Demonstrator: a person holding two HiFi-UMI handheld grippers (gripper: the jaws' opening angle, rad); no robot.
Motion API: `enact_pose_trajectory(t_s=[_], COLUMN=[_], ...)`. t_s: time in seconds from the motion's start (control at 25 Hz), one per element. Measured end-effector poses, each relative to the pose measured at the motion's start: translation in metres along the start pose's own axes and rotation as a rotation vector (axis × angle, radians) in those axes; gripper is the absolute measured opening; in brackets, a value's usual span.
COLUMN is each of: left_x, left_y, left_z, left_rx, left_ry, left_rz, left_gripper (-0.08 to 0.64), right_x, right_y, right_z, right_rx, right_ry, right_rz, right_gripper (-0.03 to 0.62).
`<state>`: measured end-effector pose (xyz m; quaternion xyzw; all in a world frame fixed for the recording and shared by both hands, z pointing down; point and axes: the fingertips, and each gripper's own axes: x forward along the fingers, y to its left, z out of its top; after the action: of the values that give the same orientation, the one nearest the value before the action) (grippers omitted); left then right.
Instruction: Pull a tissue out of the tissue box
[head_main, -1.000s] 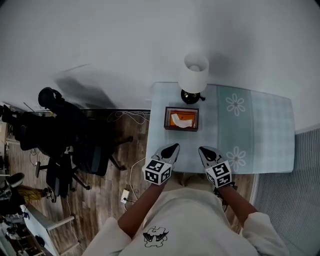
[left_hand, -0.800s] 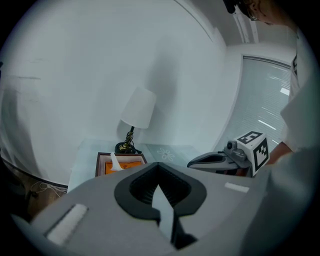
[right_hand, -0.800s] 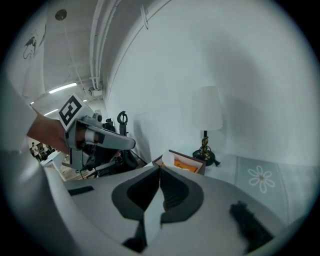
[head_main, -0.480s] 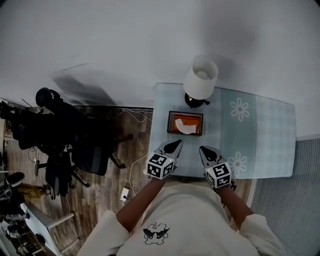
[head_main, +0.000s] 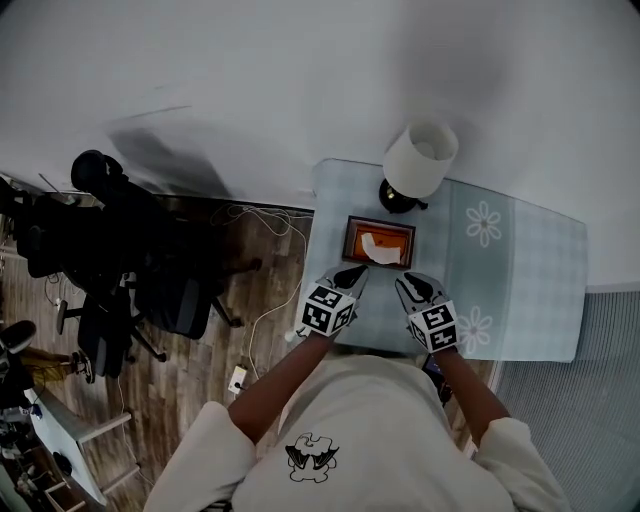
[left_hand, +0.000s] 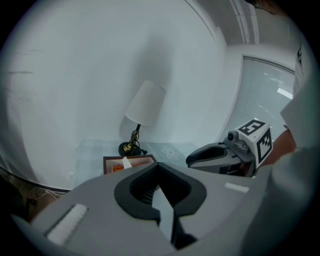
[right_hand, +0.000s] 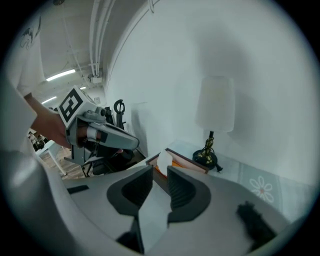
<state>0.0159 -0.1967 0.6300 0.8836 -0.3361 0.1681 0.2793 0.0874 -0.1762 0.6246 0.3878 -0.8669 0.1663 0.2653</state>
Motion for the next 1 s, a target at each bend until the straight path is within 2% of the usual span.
enact_pose_trajectory(t_s=[0.32, 0.6, 0.76, 0.92, 0.96, 1.0], left_x=[0.030, 0.048, 0.051, 0.052, 0.052, 0.051], left_y=[0.030, 0.055, 0.060, 0.060, 0.059, 0.058], left_z=[-0.032, -0.052, -0.056, -0.058, -0.058, -0.057], left_rx=[-0.020, -0.082, -0.088, -0.098, -0.098, -0.098], left_ry=[0.085, 0.174, 0.195, 0.196, 0.195, 0.194], left_rz=[0.018, 0.074, 0.080, 0.083, 0.082, 0.081], left_gripper=[0.005, 0.006, 0.006, 0.006, 0.006, 0.006], right_x=[0.048, 0.081, 0.091, 0.096, 0.096, 0.094], right_y=[-0.022, -0.037, -0.038, -0.037, -0.037, -0.036], right_z=[-0.027, -0.045, -0.042, -0.046, -0.047, -0.047], right_rx=[-0.101, -0.184, -0.221, -0.216, -0.216, -0.218], right_ry=[0.113, 0.217, 0.219, 0.228, 0.229, 0.228], right_rz=[-0.027, -0.023, -0.026, -0.018, -0.017, -0.015], right_gripper=[0.098, 0.133, 0.133, 0.133, 0.126, 0.057])
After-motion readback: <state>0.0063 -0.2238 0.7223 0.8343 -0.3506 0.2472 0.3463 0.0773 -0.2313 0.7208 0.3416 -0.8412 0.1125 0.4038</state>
